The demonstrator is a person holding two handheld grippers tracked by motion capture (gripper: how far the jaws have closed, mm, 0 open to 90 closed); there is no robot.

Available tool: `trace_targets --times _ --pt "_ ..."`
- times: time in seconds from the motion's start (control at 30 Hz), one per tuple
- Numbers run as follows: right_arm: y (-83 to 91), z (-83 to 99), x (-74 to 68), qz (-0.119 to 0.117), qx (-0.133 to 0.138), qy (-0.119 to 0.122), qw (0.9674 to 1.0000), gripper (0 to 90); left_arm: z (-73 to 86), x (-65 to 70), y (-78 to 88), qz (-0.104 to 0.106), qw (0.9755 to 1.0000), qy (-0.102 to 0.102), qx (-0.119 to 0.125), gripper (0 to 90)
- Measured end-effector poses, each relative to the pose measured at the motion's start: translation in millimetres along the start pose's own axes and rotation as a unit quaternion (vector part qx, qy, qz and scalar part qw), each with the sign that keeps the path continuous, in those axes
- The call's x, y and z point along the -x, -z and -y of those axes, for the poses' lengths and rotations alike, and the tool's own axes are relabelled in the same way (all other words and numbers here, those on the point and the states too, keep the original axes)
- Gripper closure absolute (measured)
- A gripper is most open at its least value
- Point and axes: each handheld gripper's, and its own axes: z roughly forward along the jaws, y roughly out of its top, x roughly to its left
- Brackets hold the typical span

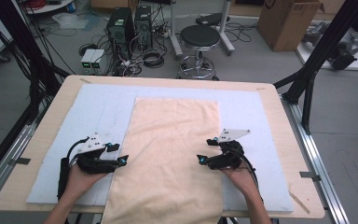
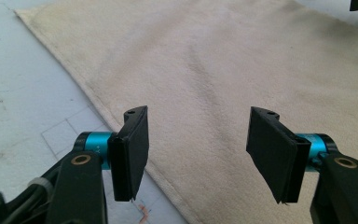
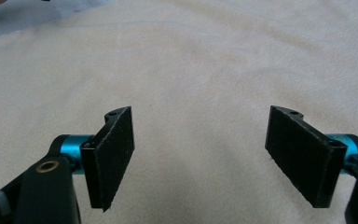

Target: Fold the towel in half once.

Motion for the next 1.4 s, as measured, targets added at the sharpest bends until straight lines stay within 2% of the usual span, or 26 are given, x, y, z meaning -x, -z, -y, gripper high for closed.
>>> trace_targets --times 0.2,0.23,0.3,0.37,0.4,0.5,0.57,0.63,0.77,0.8,0.83,0.93,1.1,1.17,1.23,1.33,1.4 --pt "7.7 -2.4 9.1 0.015 0.003 -0.001 0.9999 23.6 -3.0 -9.0 -1.7 -0.009 0.9998 0.019 0.005 39.6" --pt "9.0 -3.6 10.6 0.019 0.008 -0.001 0.9998 23.6 -4.9 -11.0 -2.4 -0.009 0.9998 0.017 0.002 39.7" --pt "10.2 -6.9 14.7 0.021 0.008 -0.002 0.9998 23.5 -12.9 -14.9 -5.1 -0.013 0.9998 0.012 -0.002 39.7" --pt "11.3 -10.3 17.7 0.026 0.004 -0.002 0.9996 23.6 -19.6 -18.6 -7.6 -0.009 0.9997 0.019 0.01 39.9" --pt "12.2 -12.9 20.3 0.027 0.004 -0.002 0.9996 23.6 -23.8 -20.8 -9.3 -0.01 0.9998 0.017 0.004 40.2" --pt "13.9 -19.6 28.5 0.034 0.001 -0.001 0.9994 23.6 -34.8 -28.4 -14.1 -0.013 0.9996 0.025 0.009 40.3" --pt "14.7 -24.9 35.5 0.038 0.0 -0.003 0.9993 23.6 -42.3 -33.7 -17.7 -0.023 0.9991 0.031 0.013 40.4" --pt "16.4 -30.7 41.8 0.041 0.0 -0.011 0.9991 23.6 -50.0 -40.3 -21.5 -0.025 0.9988 0.038 0.018 40.7" --pt "17.3 -44.1 56.3 0.047 0.001 -0.016 0.9988 23.5 -64.9 -51.3 -31.9 -0.035 0.9984 0.043 0.01 41.0" --pt "17.1 -48.4 59.6 0.05 -0.003 -0.02 0.9986 23.6 -69.9 -54.5 -35.6 -0.044 0.9981 0.042 0.007 41.0" --pt "16.9 -52.4 64.1 0.057 0.004 -0.016 0.9982 23.9 -72.9 -56.5 -38.0 -0.048 0.9977 0.046 0.013 40.8" --pt "14.6 -59.3 74.6 0.065 0.006 -0.026 0.9975 24.0 -82.8 -63.6 -44.8 -0.056 0.9972 0.049 0.01 40.8" --pt "9.0 -62.3 89.9 0.075 0.002 -0.046 0.9961 24.0 -97.5 -71.9 -53.0 -0.056 0.9968 0.055 0.016 41.0" --pt "7.4 -65.1 94.2 0.084 0.003 -0.05 0.9953 24.0 -100.5 -75.6 -56.8 -0.057 0.996 0.064 0.023 41.5" --pt "5.1 -67.4 99.1 0.086 0.008 -0.058 0.9945 23.9 -101.4 -77.7 -63.4 -0.062 0.9958 0.064 0.02 41.5" --pt "-0.6 -67.6 103.6 0.093 0.014 -0.063 0.9935 23.0 -98.3 -80.9 -74.1 -0.067 0.9951 0.07 0.023 41.5" --pt "-6.3 -65.6 105.7 0.1 0.012 -0.072 0.9924 19.4 -94.9 -83.6 -82.0 -0.063 0.9946 0.079 0.02 41.5"
